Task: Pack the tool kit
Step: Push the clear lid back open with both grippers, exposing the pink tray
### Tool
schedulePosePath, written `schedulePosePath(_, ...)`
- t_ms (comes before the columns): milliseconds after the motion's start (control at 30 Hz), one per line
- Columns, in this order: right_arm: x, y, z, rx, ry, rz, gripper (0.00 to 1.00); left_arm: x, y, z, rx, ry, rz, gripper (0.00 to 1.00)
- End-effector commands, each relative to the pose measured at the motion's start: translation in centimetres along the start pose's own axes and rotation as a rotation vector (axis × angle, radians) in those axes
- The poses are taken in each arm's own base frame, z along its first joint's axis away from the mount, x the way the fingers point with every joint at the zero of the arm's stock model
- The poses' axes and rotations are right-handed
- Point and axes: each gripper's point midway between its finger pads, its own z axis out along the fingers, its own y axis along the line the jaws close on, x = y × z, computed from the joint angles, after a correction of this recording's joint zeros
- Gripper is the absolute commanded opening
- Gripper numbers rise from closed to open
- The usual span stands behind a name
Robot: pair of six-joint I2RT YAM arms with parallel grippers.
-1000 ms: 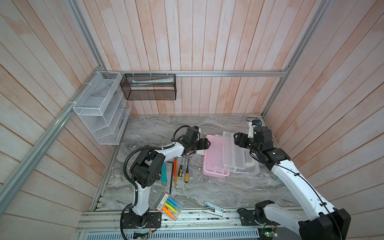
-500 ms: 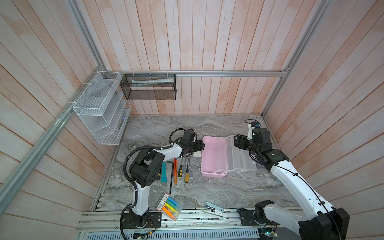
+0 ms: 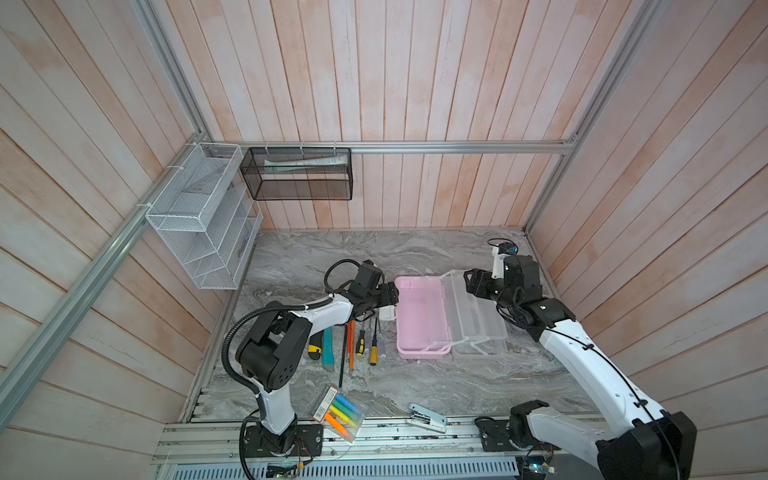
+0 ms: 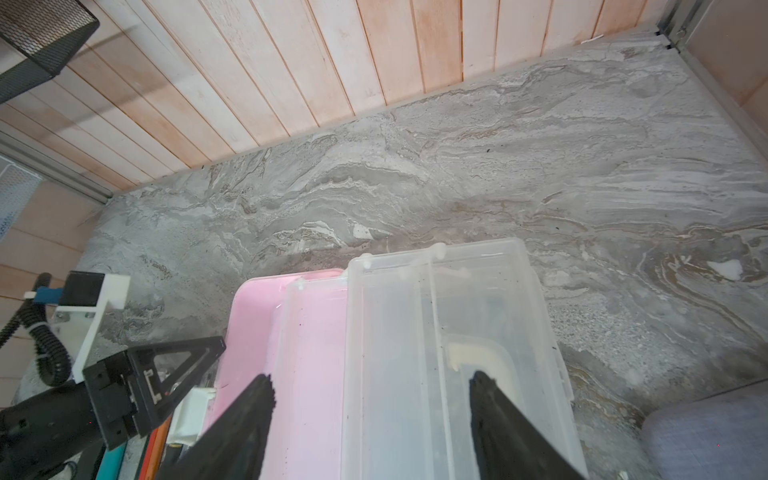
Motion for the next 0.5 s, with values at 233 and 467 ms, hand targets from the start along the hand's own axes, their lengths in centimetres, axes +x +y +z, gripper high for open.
schedulePosePath(233,3.0,7.3,0.9,-0.163,0.073,-0.068,0.72,-3.1,4.3,-9.8,-0.204,-0.106,0.068,0.91)
schedulePosePath(467,7.0,11.3,1.8,-0.233,0.166,-0.122,0.70,1.4,9.0,-14.2,-0.370,-0.041,0.041,0.88)
